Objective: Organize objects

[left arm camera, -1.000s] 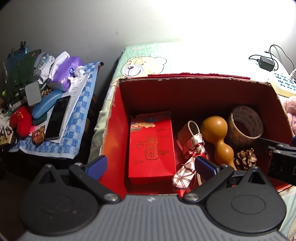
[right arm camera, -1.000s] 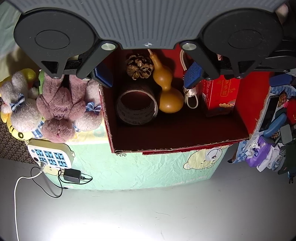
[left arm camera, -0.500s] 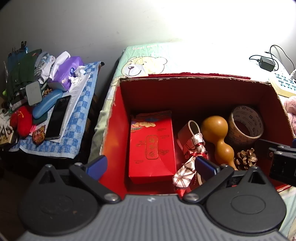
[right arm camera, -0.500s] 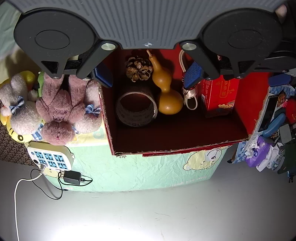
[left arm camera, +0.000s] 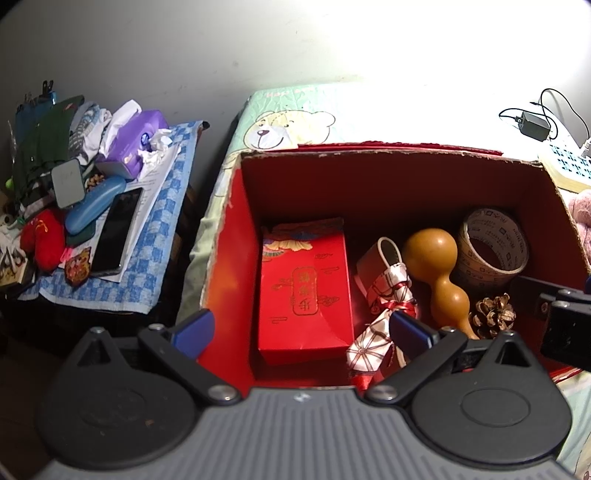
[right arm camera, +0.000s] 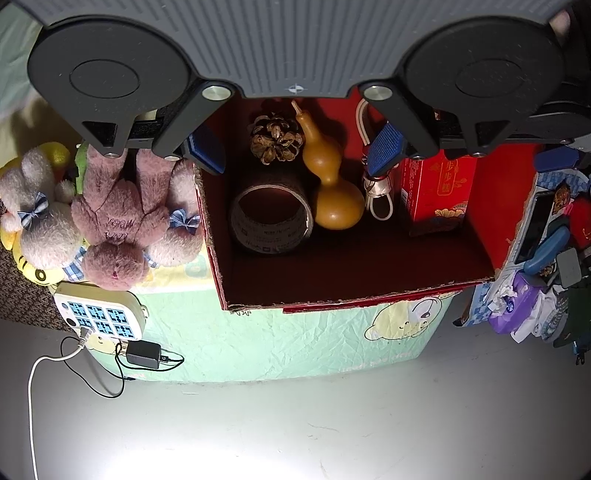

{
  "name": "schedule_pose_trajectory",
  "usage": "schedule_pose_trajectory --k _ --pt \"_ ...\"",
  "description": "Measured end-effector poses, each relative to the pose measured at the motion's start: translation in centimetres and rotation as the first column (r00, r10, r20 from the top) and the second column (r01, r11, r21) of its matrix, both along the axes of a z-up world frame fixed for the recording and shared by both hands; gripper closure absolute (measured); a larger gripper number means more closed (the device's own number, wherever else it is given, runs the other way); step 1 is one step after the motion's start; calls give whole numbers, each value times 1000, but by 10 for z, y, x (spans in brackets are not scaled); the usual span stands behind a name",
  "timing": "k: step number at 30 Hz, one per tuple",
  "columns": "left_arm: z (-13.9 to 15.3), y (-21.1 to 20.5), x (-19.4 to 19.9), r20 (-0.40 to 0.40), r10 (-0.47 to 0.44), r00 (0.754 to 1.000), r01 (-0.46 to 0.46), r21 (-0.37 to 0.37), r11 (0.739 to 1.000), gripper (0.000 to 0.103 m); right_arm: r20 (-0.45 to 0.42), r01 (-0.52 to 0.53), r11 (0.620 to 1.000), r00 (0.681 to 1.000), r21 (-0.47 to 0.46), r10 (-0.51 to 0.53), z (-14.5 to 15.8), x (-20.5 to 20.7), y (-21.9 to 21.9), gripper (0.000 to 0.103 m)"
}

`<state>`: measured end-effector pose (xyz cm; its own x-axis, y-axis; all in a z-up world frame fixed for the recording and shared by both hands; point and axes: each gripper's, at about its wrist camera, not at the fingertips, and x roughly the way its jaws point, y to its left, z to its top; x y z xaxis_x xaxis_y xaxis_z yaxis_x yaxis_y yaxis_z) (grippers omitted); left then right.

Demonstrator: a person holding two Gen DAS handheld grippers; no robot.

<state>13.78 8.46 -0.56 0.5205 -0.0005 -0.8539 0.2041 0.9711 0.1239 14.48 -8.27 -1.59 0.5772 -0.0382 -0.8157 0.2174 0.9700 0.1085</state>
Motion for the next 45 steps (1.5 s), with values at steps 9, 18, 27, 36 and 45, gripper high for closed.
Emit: schedule_pose_trajectory --k 9,18,27,36,45 --pt "-1 1 1 0 1 1000 -1 -1 1000 2 8 1 1000 1000 -20 -1 2 0 2 17" --pt "-2 1 1 0 0 1000 0 -2 1000 2 5 5 1000 1000 -22 -5 1 1 2 17" --pt "-4 2 1 -4 4 1000 -4 -7 1000 2 2 4 1000 1000 -22 -4 0 1 3 17" --pt "-5 2 2 -6 2 1000 -2 -6 1000 2 -4 4 1000 1000 -22 -4 -1 2 3 17" --pt "-6 1 3 -8 1 1000 -1 -9 1000 2 -9 4 1000 1000 -22 -4 -2 3 3 17"
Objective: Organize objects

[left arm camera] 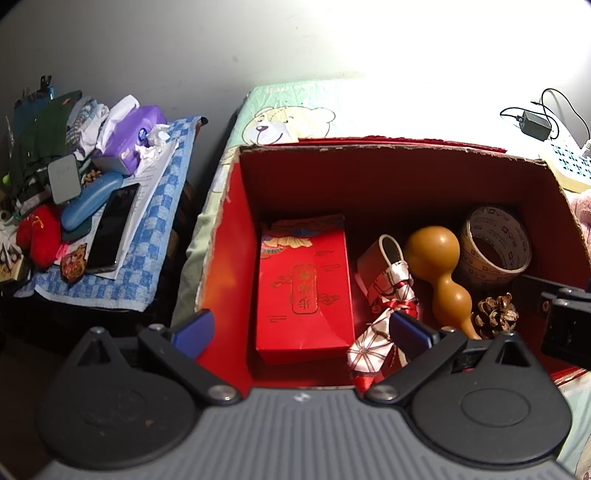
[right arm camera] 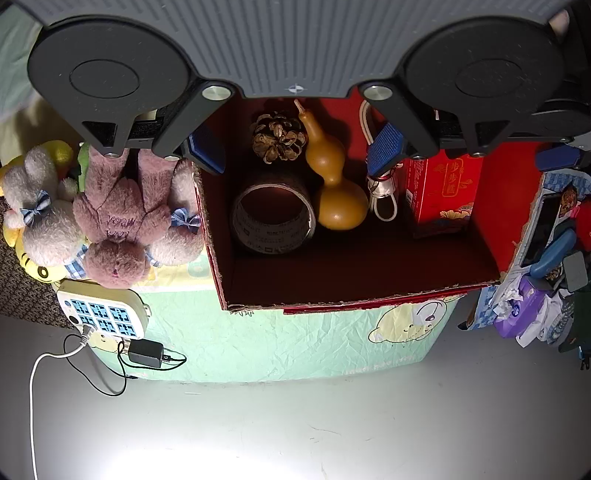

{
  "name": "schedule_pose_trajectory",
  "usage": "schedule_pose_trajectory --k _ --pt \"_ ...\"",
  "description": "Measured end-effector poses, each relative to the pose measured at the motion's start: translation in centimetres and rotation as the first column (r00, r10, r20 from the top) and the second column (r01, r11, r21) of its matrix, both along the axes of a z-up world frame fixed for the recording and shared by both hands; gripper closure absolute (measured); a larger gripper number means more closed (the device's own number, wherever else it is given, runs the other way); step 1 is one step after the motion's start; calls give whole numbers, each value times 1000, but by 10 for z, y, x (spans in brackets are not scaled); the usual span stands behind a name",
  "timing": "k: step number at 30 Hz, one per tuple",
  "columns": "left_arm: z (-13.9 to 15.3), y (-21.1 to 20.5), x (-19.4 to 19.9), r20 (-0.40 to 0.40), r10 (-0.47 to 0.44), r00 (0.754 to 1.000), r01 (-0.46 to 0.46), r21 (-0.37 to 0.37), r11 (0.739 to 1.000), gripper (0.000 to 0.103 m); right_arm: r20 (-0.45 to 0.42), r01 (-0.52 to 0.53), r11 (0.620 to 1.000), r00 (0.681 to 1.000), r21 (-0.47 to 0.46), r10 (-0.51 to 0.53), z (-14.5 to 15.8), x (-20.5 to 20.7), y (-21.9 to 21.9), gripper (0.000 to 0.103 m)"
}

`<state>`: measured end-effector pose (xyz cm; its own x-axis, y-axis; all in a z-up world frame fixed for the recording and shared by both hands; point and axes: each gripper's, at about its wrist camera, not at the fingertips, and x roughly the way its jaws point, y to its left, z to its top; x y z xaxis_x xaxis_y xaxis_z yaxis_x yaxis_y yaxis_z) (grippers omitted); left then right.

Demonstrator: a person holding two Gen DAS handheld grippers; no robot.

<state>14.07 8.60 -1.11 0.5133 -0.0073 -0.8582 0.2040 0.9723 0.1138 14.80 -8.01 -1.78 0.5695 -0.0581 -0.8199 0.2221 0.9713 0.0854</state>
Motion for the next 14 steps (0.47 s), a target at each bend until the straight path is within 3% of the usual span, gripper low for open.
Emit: schedule_pose_trajectory --k 9,14 --pt "0 1 1 1 -2 1000 2 4 1000 2 4 8 1000 1000 8 -8 1 0 -1 17" --pt "9 2 -4 56 5 998 -5 4 1000 4 22 7 1000 1000 5 -7 5 -4 0 17"
